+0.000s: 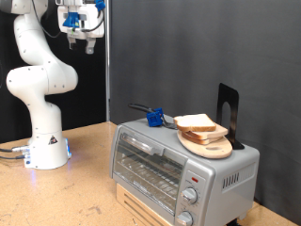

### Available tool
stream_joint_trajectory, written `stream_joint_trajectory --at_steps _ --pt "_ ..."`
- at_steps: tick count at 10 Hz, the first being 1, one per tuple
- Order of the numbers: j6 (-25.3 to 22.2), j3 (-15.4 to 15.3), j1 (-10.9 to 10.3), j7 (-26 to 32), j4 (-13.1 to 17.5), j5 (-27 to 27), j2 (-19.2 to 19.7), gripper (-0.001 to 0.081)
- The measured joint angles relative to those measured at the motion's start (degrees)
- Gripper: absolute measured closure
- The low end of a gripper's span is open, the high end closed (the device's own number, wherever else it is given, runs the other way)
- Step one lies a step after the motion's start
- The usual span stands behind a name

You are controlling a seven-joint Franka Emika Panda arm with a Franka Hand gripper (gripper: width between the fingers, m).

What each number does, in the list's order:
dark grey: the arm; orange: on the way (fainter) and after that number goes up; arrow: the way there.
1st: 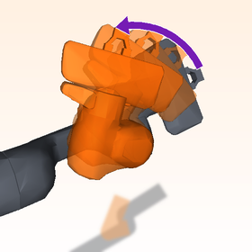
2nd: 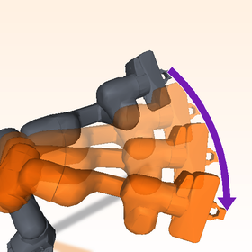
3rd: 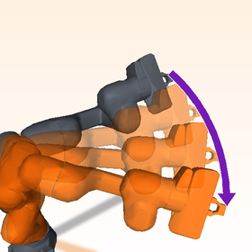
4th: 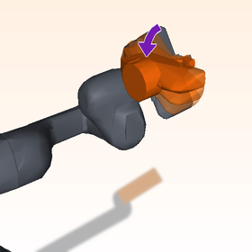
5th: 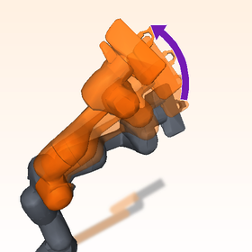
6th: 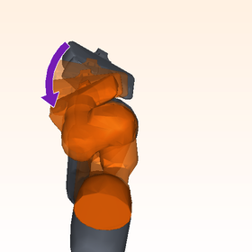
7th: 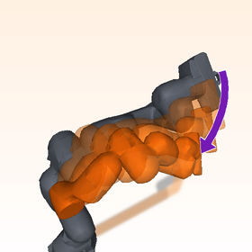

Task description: Make a piece of toast with the oven

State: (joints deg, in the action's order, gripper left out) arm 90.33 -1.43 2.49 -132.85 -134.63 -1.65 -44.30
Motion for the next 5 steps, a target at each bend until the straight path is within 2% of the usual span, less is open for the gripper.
stream_joint_trajectory --at_steps 2,3,5 --pt "0.01 0.11 -0.06 3.63 0.00 -0.45 0.00 -0.0002" --pt "-0.02 0.58 -0.43 8.33 0.00 -0.63 -0.02 -0.0002" --pt "-0.15 2.77 -2.26 22.13 0.00 0.28 0.01 -0.0002"
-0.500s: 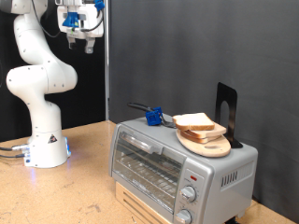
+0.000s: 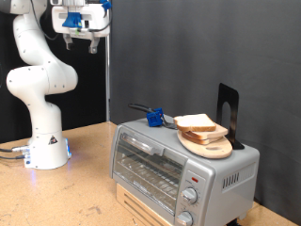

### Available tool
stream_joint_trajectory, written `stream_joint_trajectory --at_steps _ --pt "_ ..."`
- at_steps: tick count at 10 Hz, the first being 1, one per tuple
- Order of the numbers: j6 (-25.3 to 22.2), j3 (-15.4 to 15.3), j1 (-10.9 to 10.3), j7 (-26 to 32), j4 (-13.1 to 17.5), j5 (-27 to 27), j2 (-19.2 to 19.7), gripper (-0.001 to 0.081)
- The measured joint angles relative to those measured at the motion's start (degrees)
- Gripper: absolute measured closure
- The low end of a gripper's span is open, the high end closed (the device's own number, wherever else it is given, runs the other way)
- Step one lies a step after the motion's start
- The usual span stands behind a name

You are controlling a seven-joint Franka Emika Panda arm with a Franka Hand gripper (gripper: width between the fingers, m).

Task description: Make a piece of toast with the oven

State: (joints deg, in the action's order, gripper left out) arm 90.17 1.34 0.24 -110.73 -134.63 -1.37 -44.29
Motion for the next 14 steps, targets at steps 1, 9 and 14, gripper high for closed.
stream_joint_trajectory --at_steps 1,9,14 --pt "0.18 1.25 -1.12 5.62 0.00 0.24 0.24 -0.0002" --pt "15.04 5.26 -5.06 37.67 -5.57 4.39 1.61 -0.0002" --pt "21.88 12.87 -11.74 55.48 -7.00 -12.74 -0.02 -0.0002"
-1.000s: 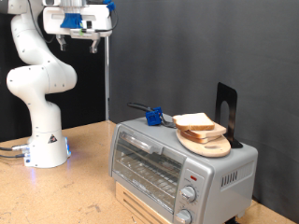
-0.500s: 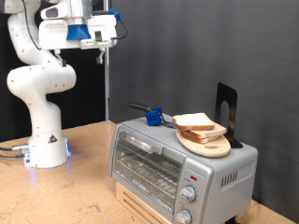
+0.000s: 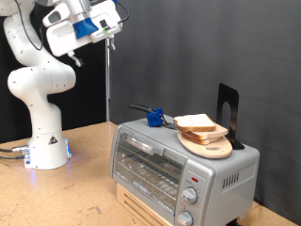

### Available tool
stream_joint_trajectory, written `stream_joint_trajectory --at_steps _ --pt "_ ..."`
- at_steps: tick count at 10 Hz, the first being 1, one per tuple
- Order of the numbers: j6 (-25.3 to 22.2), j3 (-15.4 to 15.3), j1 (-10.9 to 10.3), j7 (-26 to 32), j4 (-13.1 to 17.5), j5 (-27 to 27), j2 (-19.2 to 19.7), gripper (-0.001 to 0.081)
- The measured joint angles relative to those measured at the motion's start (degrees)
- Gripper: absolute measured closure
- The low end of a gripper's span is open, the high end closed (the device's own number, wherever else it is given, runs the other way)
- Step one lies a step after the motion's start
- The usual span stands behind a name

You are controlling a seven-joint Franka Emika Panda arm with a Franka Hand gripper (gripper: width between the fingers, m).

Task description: Make a piece of toast with the oven

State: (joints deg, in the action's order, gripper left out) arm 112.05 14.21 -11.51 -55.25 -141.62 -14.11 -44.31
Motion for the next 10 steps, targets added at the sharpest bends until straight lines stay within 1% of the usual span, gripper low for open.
stream_joint_trajectory --at_steps 1,2,3,4,6,8,10 --pt "1.95 0.62 -0.87 2.09 -0.58 -0.75 0.68 -0.0002" --pt "3.57 0.67 -1.27 3.17 -0.88 -1.06 1.85 -0.0002" --pt "3.42 0.67 -1.19 3.01 -0.87 -1.06 1.79 -0.0002" --pt "1.88 1.07 -1.35 4.04 -0.76 -1.81 1.65 -0.0002" --pt "-0.41 2.78 -1.89 6.54 -0.59 -4.99 1.50 -0.0002" --pt "-0.13 3.41 -2.30 7.19 -0.68 -7.48 1.96 -0.0002" --pt "1.61 3.31 -2.78 9.40 -1.27 -7.78 3.43 -0.0002"
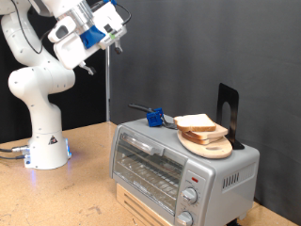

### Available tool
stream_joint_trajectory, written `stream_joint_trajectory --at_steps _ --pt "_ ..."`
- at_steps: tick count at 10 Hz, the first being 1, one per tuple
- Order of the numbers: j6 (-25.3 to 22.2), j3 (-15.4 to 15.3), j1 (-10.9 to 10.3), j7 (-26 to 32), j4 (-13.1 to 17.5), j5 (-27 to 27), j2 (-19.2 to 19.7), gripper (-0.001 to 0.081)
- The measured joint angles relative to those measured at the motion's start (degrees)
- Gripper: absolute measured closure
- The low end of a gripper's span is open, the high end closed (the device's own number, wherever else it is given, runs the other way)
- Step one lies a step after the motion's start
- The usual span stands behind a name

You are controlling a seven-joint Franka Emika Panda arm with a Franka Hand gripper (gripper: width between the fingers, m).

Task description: Make a piece of toast with the oven

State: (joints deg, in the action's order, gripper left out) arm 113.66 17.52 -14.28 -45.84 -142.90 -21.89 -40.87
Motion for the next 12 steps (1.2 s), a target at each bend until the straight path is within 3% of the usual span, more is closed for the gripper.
stream_joint_trajectory --at_steps 2,6,10,12 --pt "2.85 -0.67 -0.14 2.00 -1.13 0.37 2.43 -0.0002" --pt "13.05 -1.73 -0.55 6.58 -3.48 0.01 8.33 -0.0002" --pt "18.52 -1.87 -0.82 7.90 -3.68 -0.50 13.47 -0.0002" --pt "16.70 -1.45 -0.88 9.16 -3.53 -0.98 13.32 -0.0002"
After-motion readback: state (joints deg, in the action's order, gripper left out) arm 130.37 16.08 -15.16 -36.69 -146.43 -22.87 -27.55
